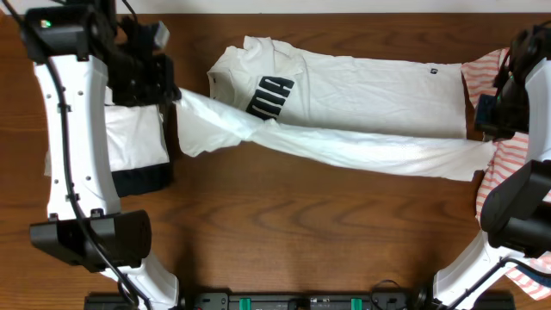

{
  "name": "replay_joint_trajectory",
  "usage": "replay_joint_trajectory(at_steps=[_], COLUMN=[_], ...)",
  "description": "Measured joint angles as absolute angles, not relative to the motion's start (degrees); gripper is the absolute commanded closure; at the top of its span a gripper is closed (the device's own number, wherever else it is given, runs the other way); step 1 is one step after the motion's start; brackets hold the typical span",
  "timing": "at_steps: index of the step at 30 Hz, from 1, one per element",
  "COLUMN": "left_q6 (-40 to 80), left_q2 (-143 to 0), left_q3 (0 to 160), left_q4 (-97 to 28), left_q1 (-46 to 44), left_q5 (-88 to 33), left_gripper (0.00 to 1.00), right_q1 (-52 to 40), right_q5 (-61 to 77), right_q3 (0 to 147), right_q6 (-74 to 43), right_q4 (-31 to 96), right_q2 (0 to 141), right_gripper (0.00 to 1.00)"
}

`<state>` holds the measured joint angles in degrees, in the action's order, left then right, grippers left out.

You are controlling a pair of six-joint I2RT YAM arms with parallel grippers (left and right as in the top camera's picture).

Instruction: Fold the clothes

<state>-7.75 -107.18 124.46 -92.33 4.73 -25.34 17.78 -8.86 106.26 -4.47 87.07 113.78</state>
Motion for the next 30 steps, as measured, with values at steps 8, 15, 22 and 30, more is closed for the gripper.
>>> replay_joint_trajectory(at_steps=[8, 15, 22, 30], left_q6=[-7.99, -8.01, -6.17, 2.09], left_q2=[-106.96, -106.96, -106.96, -106.94], left_q3=[110.43, 97.84, 89.36, 88.60], left_q4=[-92.31, -92.33, -92.27, -80.53], left_q1=[0.69, -2.83, -3.33, -3.33], left_q5=[-25.26, -25.23, -21.47, -8.84], left_gripper=[0.94, 0.94, 0.94, 0.94], right_q1=[17.78, 17.78, 17.78, 18.41], right_q5=[-7.31, -7.22, -7.22, -7.60], right_q3=[98.06, 93.71, 93.51, 93.51], right_q6=[-4.49, -4.51, -4.51, -5.67], right_q4=[84.71, 83.68, 83.66, 79.64], right_q2=[113.78, 113.78, 113.78, 113.78], right_gripper=[0.99, 0.99, 0.99, 0.99])
